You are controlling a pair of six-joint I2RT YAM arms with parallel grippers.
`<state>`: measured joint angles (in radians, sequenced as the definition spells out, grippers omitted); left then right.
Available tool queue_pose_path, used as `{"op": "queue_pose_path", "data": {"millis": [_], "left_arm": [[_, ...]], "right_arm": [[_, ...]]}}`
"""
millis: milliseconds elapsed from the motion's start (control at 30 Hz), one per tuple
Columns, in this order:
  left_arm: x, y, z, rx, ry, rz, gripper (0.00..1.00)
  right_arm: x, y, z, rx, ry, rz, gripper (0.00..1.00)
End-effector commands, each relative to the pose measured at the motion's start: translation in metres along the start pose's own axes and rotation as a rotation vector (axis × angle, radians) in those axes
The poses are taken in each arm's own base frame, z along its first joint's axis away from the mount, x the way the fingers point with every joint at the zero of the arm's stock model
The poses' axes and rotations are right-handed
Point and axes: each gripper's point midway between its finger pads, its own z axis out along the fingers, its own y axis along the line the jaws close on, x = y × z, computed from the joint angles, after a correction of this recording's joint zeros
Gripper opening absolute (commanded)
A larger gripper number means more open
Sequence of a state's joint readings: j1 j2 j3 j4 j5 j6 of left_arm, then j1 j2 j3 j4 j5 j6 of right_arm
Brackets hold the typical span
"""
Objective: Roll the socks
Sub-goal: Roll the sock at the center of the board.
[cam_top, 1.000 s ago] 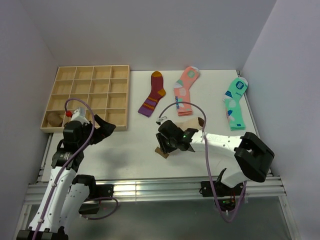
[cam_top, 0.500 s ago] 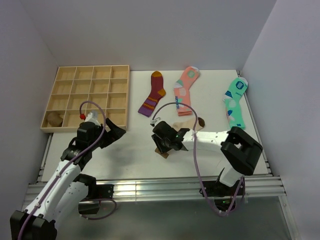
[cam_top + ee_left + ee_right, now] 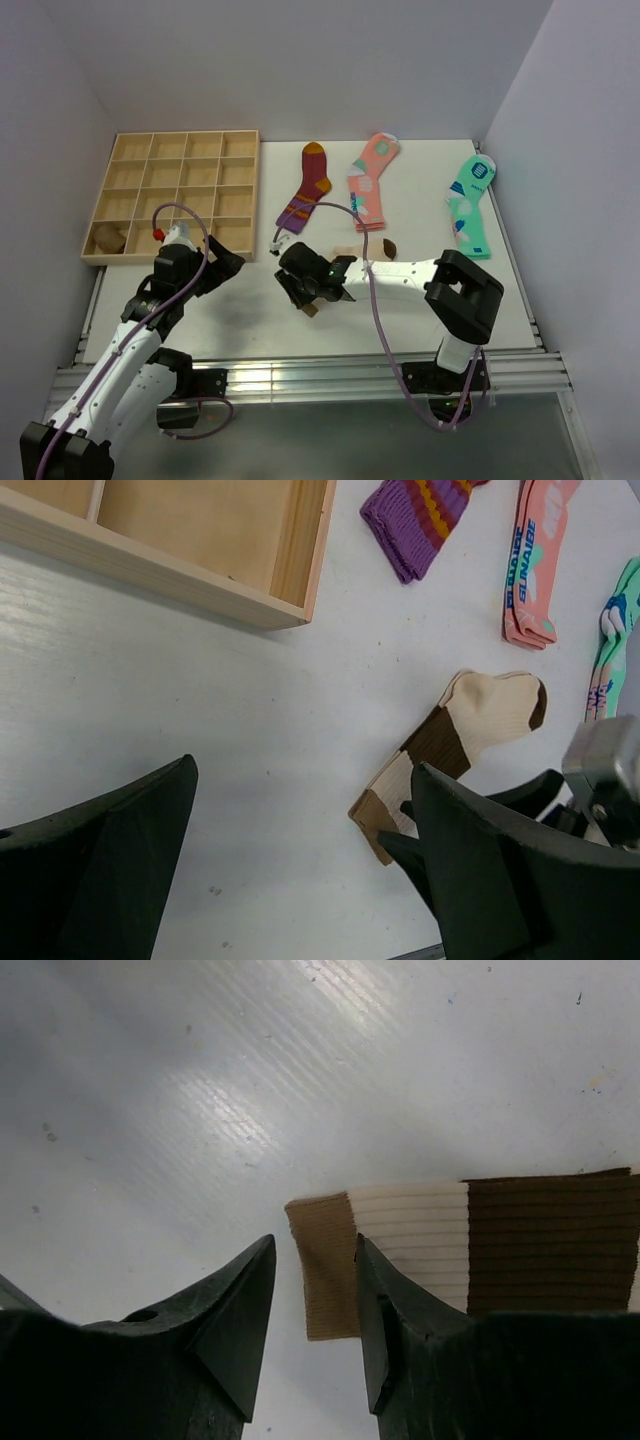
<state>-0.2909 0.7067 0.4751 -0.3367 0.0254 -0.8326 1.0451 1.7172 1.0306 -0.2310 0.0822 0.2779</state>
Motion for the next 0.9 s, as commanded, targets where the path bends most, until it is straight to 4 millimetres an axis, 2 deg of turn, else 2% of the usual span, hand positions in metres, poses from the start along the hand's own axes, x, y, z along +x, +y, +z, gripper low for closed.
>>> {"op": "queue_pose_path", "data": {"millis": [0, 167, 300, 533, 867], "left_arm": [[-0.008, -0.004, -0.002, -0.003, -0.022, 0.011, 0.94], [-0.008, -0.005, -0.005, -0.004, -0.019, 0.018, 0.95], [-0.008, -0.005, -0.003, -0.008, -0.013, 0.019, 0.95], [-0.005, -0.004, 0.0, -0.011, 0.003, 0.02, 0.95], [-0.003, -0.003, 0.0, -0.011, 0.006, 0.019, 0.95]], "right_arm": [[-0.021, 0.011, -0.026, -0.012, -0.086, -0.052, 0.45], [0.009, 0.012, -0.032, -0.013, -0.057, -0.093, 0.48], [0.021, 0.012, -0.034, 0.009, -0.051, -0.124, 0.52], [0.023, 0.007, -0.029, 0.068, -0.035, -0.179, 0.53], [0.029, 0.012, -0.02, 0.067, -0.003, -0.22, 0.49]]}}
